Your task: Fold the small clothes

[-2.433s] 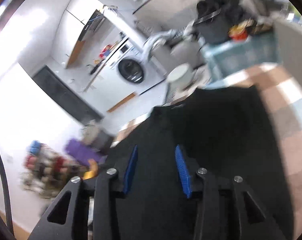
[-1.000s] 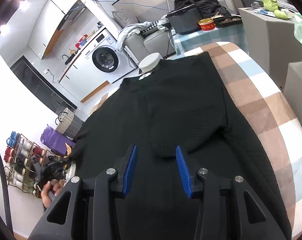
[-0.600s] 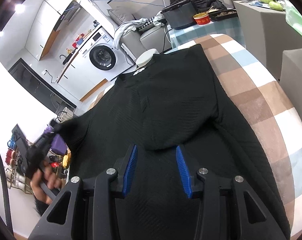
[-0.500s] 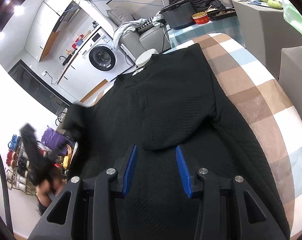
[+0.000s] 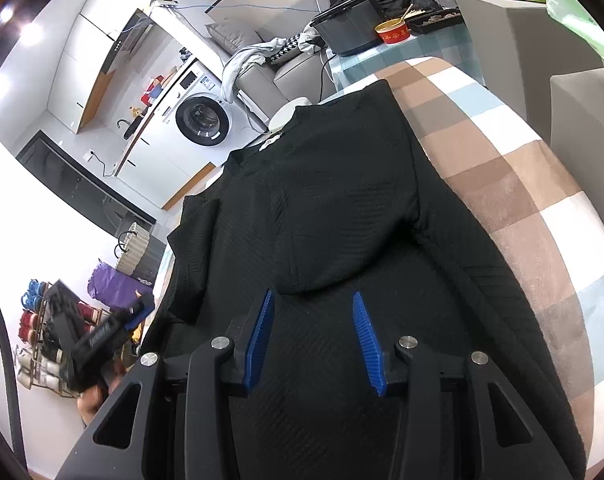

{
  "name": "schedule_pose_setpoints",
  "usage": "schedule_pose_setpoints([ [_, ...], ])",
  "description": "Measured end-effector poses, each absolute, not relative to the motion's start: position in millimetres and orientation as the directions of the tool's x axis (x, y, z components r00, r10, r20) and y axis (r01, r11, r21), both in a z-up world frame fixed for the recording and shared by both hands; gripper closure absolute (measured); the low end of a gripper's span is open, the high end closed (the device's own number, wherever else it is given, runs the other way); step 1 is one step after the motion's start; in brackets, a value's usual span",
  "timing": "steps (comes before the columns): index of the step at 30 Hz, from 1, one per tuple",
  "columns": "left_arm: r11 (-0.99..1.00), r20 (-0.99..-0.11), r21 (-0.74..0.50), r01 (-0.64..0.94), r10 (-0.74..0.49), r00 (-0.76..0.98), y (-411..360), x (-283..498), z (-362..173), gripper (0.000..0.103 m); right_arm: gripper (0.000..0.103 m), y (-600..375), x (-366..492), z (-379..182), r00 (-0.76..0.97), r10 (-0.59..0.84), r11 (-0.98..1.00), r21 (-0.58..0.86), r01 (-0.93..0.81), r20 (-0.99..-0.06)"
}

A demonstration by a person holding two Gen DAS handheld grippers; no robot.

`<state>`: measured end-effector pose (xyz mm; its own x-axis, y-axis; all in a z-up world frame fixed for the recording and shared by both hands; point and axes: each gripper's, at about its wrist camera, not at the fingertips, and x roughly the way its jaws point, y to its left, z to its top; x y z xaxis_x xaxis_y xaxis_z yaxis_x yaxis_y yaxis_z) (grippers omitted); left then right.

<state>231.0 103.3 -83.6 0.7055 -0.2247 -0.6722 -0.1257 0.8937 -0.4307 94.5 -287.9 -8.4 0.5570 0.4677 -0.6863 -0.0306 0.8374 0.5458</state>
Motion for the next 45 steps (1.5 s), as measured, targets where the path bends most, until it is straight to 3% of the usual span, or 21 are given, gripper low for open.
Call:
schedule_pose_setpoints([
  [10,0.845,-0.703,-0.484,-0.226,-0.222,0.676,122,277,-120,0.058,0.059,-284,97,-13,0.542,0.491,0.824,0.565,-0.036,-0.682],
  [12,0.837,-0.700,-0.500,-0.222,-0.239,0.673,118,286,-126,0.069,0.059,-285,97,-13,0.539,0.498,0.820,0.571,-0.038,-0.680],
  [16,0.837,-0.710,-0.492,-0.241,-0.225,0.667,111,302,-134,0.099,0.059,-289,95,-14,0.544,0.493,0.819,0.573,-0.027,-0.679],
  [17,0.834,-0.709,-0.499,-0.236,-0.236,0.665,108,307,-133,0.100,0.059,-291,94,-14,0.547,0.491,0.819,0.574,-0.024,-0.678],
  [23,0.875,-0.653,-0.483,0.036,-0.387,0.651,31,325,-95,0.099,0.059,-301,88,-13,0.555,0.458,0.832,0.555,0.007,-0.694],
  [26,0.895,-0.662,-0.430,0.116,-0.401,0.633,6,314,-89,0.092,0.059,-304,85,-9,0.571,0.448,0.832,0.554,0.015,-0.688],
  [32,0.918,-0.687,-0.397,0.017,-0.309,0.658,33,291,-91,0.069,0.059,-309,76,-8,0.576,0.444,0.834,0.552,0.017,-0.687],
  [37,0.914,-0.760,-0.394,-0.099,-0.263,0.594,61,275,-115,0.069,0.059,-305,77,-10,0.565,0.456,0.831,0.557,0.006,-0.687],
  [45,0.900,-0.763,-0.409,-0.151,-0.247,0.597,87,240,-137,0.069,0.058,-295,87,-24,0.530,0.471,0.829,0.560,0.009,-0.706],
])
